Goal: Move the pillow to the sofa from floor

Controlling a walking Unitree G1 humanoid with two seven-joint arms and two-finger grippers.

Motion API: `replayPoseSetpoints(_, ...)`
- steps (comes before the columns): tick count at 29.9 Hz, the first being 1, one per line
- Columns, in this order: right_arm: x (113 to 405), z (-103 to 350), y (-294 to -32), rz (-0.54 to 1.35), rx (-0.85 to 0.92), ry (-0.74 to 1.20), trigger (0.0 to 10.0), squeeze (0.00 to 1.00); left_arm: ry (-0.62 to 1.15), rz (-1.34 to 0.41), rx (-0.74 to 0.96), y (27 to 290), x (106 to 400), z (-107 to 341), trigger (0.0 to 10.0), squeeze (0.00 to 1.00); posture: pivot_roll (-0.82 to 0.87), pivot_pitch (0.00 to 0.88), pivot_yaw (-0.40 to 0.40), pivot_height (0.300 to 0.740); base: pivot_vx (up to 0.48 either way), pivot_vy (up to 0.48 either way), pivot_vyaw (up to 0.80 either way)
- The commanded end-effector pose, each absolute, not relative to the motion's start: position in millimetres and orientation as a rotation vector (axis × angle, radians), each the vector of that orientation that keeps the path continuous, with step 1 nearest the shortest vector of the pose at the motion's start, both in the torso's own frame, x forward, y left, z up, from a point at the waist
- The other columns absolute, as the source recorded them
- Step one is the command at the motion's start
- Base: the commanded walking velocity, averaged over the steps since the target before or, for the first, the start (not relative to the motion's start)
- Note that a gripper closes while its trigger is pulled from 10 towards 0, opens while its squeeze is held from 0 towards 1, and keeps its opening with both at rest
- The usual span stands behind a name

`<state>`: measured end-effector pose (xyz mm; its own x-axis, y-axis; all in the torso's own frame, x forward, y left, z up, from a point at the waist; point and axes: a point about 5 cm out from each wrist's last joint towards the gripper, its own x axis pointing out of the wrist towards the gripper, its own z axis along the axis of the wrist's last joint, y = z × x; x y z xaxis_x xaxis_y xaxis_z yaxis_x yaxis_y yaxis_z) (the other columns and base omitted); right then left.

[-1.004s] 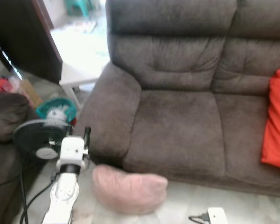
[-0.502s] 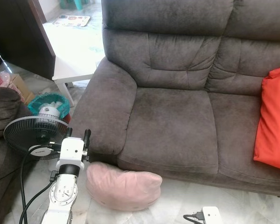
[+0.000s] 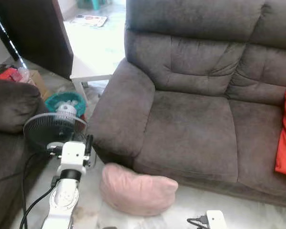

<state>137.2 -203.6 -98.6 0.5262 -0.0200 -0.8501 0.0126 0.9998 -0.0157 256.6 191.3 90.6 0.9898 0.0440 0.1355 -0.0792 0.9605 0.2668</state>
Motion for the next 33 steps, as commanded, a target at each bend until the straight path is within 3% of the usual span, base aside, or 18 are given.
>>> replayPoseSetpoints(1,129.2,-101.5,-204.7,-0.033,0.002,1.046,10.0,0.00,-0.128,0.047,0.272,188.8,256.6,90.6,10.0,0.00,0.15,0.113,-0.023,0.740,0.000,0.364,-0.53)
replayPoseSetpoints(33,128.8,-101.6,-203.7,-0.028,0.000,1.043,10.0,0.00,-0.095,0.027,0.232,187.1,261.8,89.1,10.0,0.00,0.16,0.112,-0.021,0.740,0.000,0.032,-0.02)
